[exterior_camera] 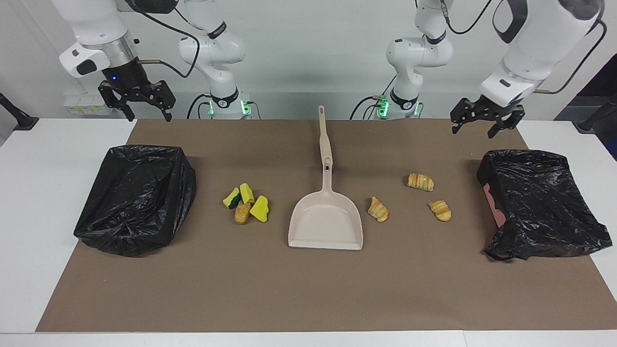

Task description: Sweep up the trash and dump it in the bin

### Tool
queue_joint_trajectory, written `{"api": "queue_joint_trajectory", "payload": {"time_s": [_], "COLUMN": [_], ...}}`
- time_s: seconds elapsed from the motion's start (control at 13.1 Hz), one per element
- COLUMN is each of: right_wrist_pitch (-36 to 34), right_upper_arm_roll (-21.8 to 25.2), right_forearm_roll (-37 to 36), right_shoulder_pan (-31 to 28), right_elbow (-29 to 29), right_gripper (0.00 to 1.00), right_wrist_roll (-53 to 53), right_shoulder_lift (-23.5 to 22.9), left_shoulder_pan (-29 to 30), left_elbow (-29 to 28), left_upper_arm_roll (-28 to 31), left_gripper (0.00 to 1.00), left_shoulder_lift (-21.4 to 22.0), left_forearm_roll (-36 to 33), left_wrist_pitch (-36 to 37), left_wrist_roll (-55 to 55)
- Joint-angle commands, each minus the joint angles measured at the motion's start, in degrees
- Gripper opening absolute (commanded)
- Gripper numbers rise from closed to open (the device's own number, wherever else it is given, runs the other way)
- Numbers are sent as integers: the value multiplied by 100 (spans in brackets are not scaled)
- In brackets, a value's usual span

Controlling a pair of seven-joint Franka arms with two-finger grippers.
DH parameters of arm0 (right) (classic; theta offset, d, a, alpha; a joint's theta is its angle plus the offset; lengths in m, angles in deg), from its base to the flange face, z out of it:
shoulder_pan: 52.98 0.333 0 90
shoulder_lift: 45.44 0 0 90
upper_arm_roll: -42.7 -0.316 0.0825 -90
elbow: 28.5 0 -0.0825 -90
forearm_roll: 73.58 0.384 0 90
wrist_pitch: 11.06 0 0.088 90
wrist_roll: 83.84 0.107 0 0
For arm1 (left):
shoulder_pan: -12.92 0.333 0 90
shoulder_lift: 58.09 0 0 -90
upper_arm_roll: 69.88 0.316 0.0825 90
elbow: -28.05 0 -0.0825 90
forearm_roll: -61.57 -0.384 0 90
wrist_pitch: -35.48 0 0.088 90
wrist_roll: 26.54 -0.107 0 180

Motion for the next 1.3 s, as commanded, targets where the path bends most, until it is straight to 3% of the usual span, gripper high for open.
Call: {"api": "queue_joint_trajectory", "payload": {"time_s": [0.0, 0.31, 0.69, 0.92, 1.22], "right_wrist_pitch": [-10, -10, -10, -19, -19], "right_upper_arm_roll": [21, -40, -41, -41, -41], "right_forearm_roll": [-90, -29, -20, -11, -11], "right_shoulder_pan": [-14, 12, 21, 13, 21], "right_elbow": [-45, -1, -1, -1, -1], "right_gripper": [100, 100, 100, 100, 100], "right_wrist_roll": [-115, -141, -141, -141, -141], "right_shoulder_lift": [53, 35, 35, 35, 35], "left_shoulder_pan": [-553, -1291, -2574, -3391, -4166], "left_elbow": [-731, -1654, -2445, -3147, -3747], "left_upper_arm_roll": [63, 63, 63, 63, 54], "left_gripper": [100, 100, 100, 100, 100], "left_shoulder_lift": [267, 426, 479, 479, 549], "left_forearm_roll": [70, 316, 352, 352, 352], "left_wrist_pitch": [-502, -1205, -1882, -2654, -3254], "left_wrist_roll": [-31, 275, 1786, 2744, 3729]}}
